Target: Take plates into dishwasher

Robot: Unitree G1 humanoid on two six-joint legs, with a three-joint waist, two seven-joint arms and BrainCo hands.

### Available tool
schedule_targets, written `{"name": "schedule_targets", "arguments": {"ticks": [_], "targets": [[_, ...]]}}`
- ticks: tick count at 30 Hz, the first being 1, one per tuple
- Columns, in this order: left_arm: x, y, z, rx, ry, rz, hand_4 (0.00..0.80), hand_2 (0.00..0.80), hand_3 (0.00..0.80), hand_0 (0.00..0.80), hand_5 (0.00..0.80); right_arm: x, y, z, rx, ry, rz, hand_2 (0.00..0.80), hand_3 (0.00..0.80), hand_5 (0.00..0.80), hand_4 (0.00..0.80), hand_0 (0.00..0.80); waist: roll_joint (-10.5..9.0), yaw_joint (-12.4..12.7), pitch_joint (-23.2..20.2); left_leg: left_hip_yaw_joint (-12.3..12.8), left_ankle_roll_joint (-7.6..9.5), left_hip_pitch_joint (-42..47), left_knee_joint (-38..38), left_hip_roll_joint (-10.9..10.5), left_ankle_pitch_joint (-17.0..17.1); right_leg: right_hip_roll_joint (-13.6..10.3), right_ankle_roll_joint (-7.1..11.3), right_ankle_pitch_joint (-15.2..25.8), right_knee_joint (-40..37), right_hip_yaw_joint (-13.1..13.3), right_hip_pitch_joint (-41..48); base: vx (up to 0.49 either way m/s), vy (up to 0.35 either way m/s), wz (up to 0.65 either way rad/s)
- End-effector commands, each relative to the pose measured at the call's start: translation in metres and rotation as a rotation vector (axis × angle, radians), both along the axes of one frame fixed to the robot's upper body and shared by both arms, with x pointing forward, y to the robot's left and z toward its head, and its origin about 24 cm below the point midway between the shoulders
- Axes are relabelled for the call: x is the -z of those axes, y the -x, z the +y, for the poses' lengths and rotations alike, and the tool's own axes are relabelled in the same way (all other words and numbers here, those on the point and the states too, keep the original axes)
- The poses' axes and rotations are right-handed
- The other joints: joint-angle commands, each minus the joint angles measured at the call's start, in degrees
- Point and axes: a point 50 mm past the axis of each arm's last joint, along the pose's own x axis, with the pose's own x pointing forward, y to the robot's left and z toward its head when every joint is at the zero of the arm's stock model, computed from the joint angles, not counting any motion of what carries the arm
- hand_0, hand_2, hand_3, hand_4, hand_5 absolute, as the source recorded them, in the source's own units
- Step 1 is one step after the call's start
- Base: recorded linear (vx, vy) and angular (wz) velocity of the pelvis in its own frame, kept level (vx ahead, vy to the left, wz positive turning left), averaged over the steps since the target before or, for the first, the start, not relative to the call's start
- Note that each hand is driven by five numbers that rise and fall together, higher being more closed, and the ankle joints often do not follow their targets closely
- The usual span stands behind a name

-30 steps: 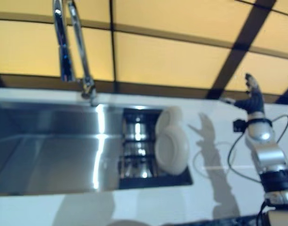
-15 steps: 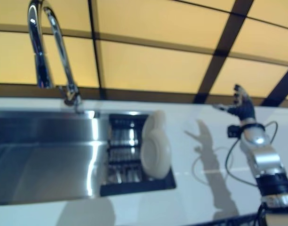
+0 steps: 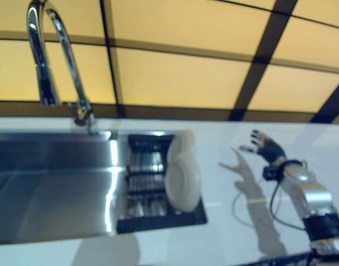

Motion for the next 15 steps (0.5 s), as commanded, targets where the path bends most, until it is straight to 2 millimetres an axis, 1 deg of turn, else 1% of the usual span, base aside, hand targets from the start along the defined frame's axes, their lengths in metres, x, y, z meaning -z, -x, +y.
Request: {"name": "schedule_targets", "arguments": {"ticks": [1,6,12,15], "targets": [[-0.015,-0.043,0.01,0.035,-0.035,-0.15,0.0,0.0,0.0,0.0,0.0,-0.039,-0.004,0.01,-0.078,0.034,-0.1,0.0,0.0,0.0,0.0,0.0,-0.59,1.0,-0.6,-5.2,-3.27,-0.4,0.9,1.0,-1.4,0.4,2.16,-1.7,3.0,-1.1,1.3,0.0,0.0,0.0],[-0.014,-0.043,0.01,0.042,-0.034,-0.146,0.0,0.0,0.0,0.0,0.0,-0.035,-0.006,0.013,-0.117,-0.007,-0.046,0.0,0.0,0.0,0.0,0.0,-0.57,1.1,-0.6,-5.3,-3.49,-0.6,0.9,1.1,-1.2,0.6,1.98,-1.8,2.6,-1.3,1.6,-0.008,-0.007,0.03],[-0.015,-0.046,0.01,0.069,-0.04,-0.144,0.0,0.0,0.0,0.0,0.0,-0.014,-0.004,0.021,-0.194,-0.075,0.092,0.0,0.0,0.0,0.0,0.0,-0.79,1.5,-0.6,-5.6,-3.63,-0.6,0.8,1.0,-1.0,0.7,1.95,-1.7,2.2,-1.8,2.0,-0.008,-0.01,0.02],[-0.015,-0.046,0.01,0.071,-0.043,-0.145,0.0,0.0,0.0,0.0,0.0,-0.007,-0.003,0.023,-0.219,-0.091,0.122,0.0,0.0,0.0,0.0,0.0,-0.92,1.5,-0.6,-5.7,-3.67,-0.5,0.7,1.0,-1.1,0.8,1.89,-1.8,2.2,-2.0,2.2,-0.002,-0.007,0.06]]}}
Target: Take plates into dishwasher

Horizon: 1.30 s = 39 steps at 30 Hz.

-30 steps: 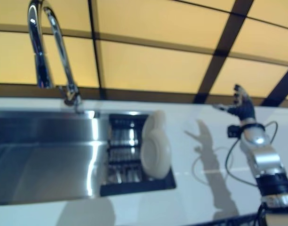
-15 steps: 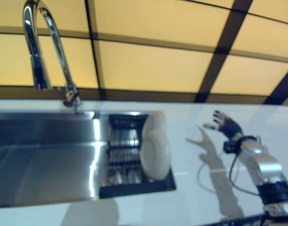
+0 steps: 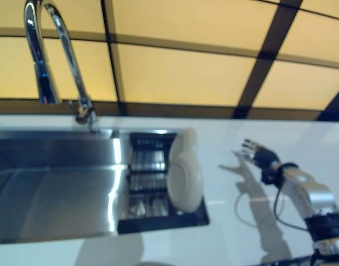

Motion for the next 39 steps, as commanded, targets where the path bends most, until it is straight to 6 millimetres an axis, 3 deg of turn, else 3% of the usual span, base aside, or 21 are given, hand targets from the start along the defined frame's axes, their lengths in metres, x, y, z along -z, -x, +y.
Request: {"name": "schedule_targets", "arguments": {"ticks": [1,9,15,27,39], "targets": [[-0.014,-0.04,0.01,0.052,-0.04,-0.12,0.0,0.0,0.0,0.0,0.0,-0.025,-0.007,0.011,-0.081,0.014,-0.07,0.0,0.0,0.0,0.0,0.0,-1.17,1.5,-1.4,-4.7,-3.74,0.0,0.7,1.1,-1.1,0.9,1.82,-1.6,2.2,-0.9,2.3,0.001,0.01,0.07],[-0.009,-0.031,0.007,0.044,-0.03,-0.09,0.0,0.0,0.0,0.0,0.0,-0.012,0.002,0.019,-0.043,-0.039,-0.072,0.0,0.0,0.0,0.0,0.0,-0.84,0.5,-1.9,-4.4,-3.51,0.5,0.4,1.1,-1.4,0.9,1.86,-1.9,2.4,-0.4,2.2,0.011,0.02,0.01],[-0.006,-0.028,0.004,0.075,-0.02,-0.058,0.0,0.0,0.0,0.0,0.0,-0.004,0.014,0.027,-0.012,-0.071,-0.122,0.0,0.0,0.0,0.0,0.0,-0.55,-1.7,-1.7,-3.0,-2.58,1.2,0.9,0.8,-2.7,0.5,2.27,-2.0,3.5,1.7,1.3,0.018,0.065,-0.02],[-0.015,-0.054,0.002,0.14,-0.034,-0.123,0.0,0.0,0.0,0.0,0.0,0.023,0.046,0.049,-0.081,-0.181,-0.105,0.0,0.0,0.0,0.0,0.0,-0.13,-6.2,-0.4,0.9,-0.46,2.7,1.0,0.6,-4.3,-1.3,5.38,0.3,6.1,6.4,-1.9,0.014,0.063,-0.21],[-0.015,-0.059,-0.002,0.19,-0.035,-0.1,0.0,0.0,0.0,0.0,0.0,0.039,0.062,0.08,-0.14,-0.26,-0.103,0.0,0.0,0.0,0.0,0.0,0.22,-7.2,0.3,2.2,0.6,2.1,0.8,0.2,-4.9,-2.1,6.92,2.0,6.0,7.6,-4.0,0.001,0.034,-0.11]]}}
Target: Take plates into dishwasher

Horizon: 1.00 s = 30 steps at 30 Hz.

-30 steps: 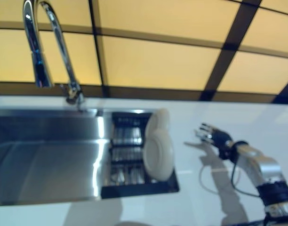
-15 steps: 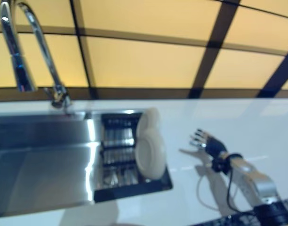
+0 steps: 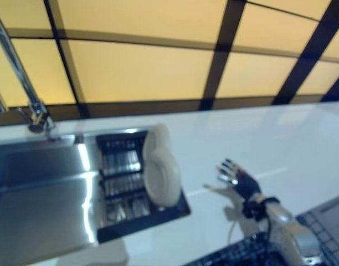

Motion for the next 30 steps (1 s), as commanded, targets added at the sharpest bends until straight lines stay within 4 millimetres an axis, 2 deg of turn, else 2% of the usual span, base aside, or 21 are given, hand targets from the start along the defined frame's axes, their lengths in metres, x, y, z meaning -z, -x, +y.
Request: {"name": "schedule_targets", "arguments": {"ticks": [1,5,17,30], "targets": [[-0.024,-0.096,0.004,0.123,-0.038,-0.277,0.0,0.0,0.0,0.0,0.0,-0.004,0.002,0.022,-0.094,-0.02,-0.027,0.0,0.0,0.0,0.0,0.0,1.96,-0.9,-0.2,-4.6,0.26,0.1,1.2,-0.2,-3.9,-2.4,5.6,1.1,5.0,0.1,-1.7,0.002,0.022,-0.13],[-0.024,-0.099,-0.001,0.141,-0.028,-0.279,0.0,0.0,0.0,0.0,0.0,-0.001,0.007,0.036,-0.161,-0.02,-0.019,0.0,0.0,0.0,0.0,0.0,1.99,-0.8,-0.4,-4.3,0.48,0.2,1.1,-0.3,-4.1,-2.6,5.91,1.3,4.8,-0.2,-1.7,0.017,0.015,-0.1],[-0.021,-0.103,-0.013,0.18,-0.012,-0.267,0.0,0.0,0.0,0.0,0.0,0.004,0.014,0.063,-0.259,-0.014,-0.036,0.0,0.0,0.0,0.0,0.0,2.44,-0.5,-1.4,-4.4,0.56,1.3,0.8,-0.6,-4.4,-3.0,6.1,0.9,4.8,-0.9,-0.9,0.0,0.0,0.0],[-0.016,-0.104,-0.024,0.196,0.01,-0.246,0.0,0.0,0.0,0.0,0.0,0.0,0.015,0.078,-0.297,-0.038,-0.071,0.0,0.0,0.0,0.0,0.0,2.56,-0.8,-2.8,-4.2,0.53,2.3,0.6,-0.7,-4.8,-3.1,6.18,0.7,5.1,-0.8,-0.8,0.007,0.006,-0.01]]}}
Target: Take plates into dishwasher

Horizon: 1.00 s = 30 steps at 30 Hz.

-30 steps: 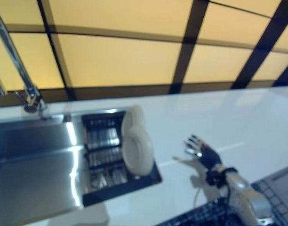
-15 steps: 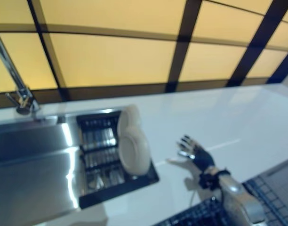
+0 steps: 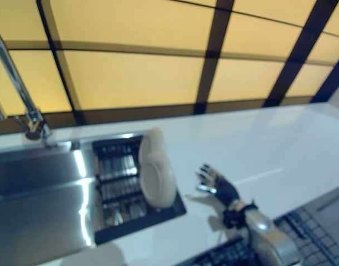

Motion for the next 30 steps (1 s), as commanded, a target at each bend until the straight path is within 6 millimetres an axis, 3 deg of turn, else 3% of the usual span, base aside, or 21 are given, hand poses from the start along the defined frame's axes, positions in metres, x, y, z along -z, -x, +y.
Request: {"name": "schedule_targets", "arguments": {"ticks": [1,10,30], "targets": [[-0.021,-0.11,-0.016,0.14,0.009,-0.326,0.0,0.0,0.0,0.0,0.0,-0.012,0.005,0.029,-0.142,-0.052,-0.045,0.0,0.0,0.0,0.0,0.0,1.54,-0.5,-0.8,-5.5,0.71,1.3,0.7,-1.1,-4.8,-3.1,5.65,0.3,5.1,-0.7,-1.1,0.0,0.0,0.0],[-0.018,-0.108,-0.02,0.138,0.014,-0.313,0.0,0.0,0.0,0.0,0.0,0.003,0.007,0.041,-0.152,-0.083,0.036,0.0,0.0,0.0,0.0,0.0,1.47,0.0,-0.9,-5.8,0.92,1.7,0.7,-1.2,-5.0,-3.3,5.69,0.4,5.4,-1.5,-1.2,0.0,0.0,0.0],[-0.017,-0.109,-0.025,0.146,0.021,-0.302,0.0,0.0,0.0,0.0,0.0,0.006,0.006,0.056,-0.208,-0.125,0.042,0.0,0.0,0.0,0.0,0.0,1.48,0.8,-1.3,-5.9,0.91,2.4,0.7,-1.4,-5.2,-3.9,6.02,0.7,5.4,-2.8,-1.1,0.0,0.0,0.0]]}}
